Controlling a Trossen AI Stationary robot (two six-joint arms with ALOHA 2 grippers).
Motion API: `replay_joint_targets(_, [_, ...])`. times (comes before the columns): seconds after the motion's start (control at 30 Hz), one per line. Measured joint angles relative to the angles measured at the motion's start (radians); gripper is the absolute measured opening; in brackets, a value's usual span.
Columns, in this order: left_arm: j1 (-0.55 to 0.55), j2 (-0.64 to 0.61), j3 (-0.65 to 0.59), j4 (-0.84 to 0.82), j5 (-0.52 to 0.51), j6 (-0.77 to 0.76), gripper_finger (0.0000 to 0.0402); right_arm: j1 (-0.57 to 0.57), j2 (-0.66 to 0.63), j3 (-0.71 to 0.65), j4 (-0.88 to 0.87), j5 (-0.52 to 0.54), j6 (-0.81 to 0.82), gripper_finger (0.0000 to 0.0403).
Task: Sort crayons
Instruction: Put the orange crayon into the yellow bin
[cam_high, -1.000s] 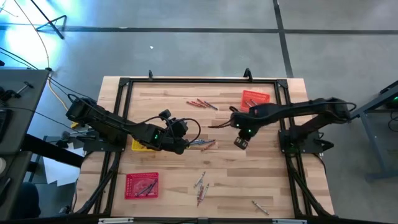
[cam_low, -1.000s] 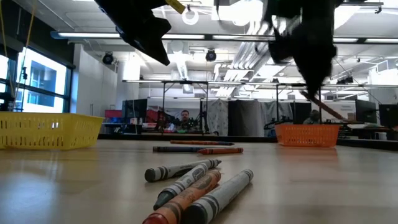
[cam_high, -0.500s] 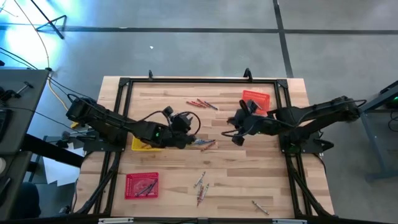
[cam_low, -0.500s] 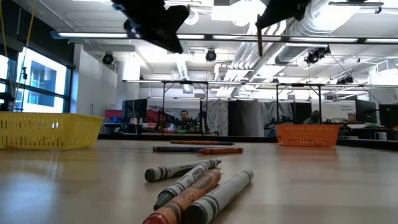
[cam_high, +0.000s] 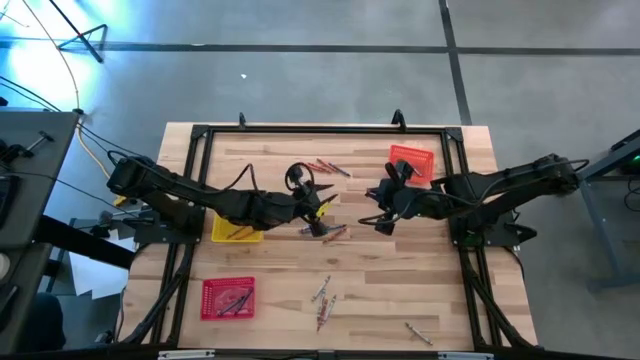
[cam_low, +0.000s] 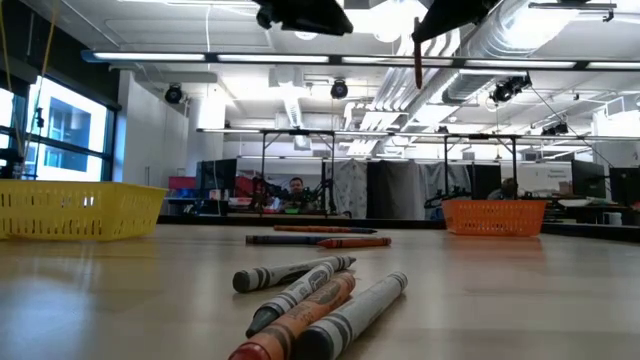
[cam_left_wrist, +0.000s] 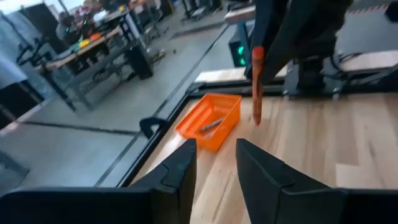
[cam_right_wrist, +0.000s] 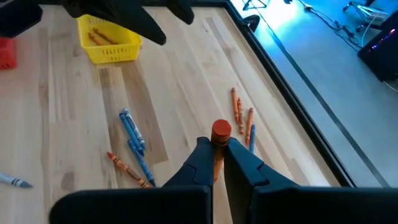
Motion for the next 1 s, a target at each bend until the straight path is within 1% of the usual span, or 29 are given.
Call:
replay_joint_targets(0.1, [0.000, 0.000, 0.000, 0.015, 0.055, 0.000, 0.0121, 0.016, -0.004, 0.000, 0.009, 0.008, -0.017, 0.0006])
replay_joint_targets(0.2, [0.000, 0.001, 0.000, 0.045, 0.121, -0.023, 0.0137, 0.022, -0.007, 0.000, 0.065, 0.011, -0.054, 0.0007])
replay_joint_targets(0.27, [0.000, 0.012, 0.000, 0.080, 0.144, -0.024, 0.0147, 0.021, -0.006, 0.000, 0.102, 0.011, -0.083, 0.0007])
replay_joint_targets(0.43, [0.000, 0.018, 0.001, 0.123, 0.145, -0.012, 0.0167, 0.021, -0.006, 0.000, 0.166, 0.010, -0.143, 0.0007])
replay_joint_targets(0.67, [0.000, 0.019, 0.000, 0.140, 0.143, -0.008, 0.0187, 0.021, -0.006, 0.000, 0.193, 0.004, -0.149, 0.0007])
replay_joint_targets(0.9, [0.000, 0.018, 0.000, 0.181, 0.190, -0.006, 0.0198, 0.021, -0.006, 0.000, 0.288, -0.071, -0.203, 0.0007])
replay_joint_targets(1.0, [0.000, 0.018, 0.000, 0.182, 0.191, -0.008, 0.0198, 0.021, -0.006, 0.000, 0.321, -0.071, -0.230, 0.0007])
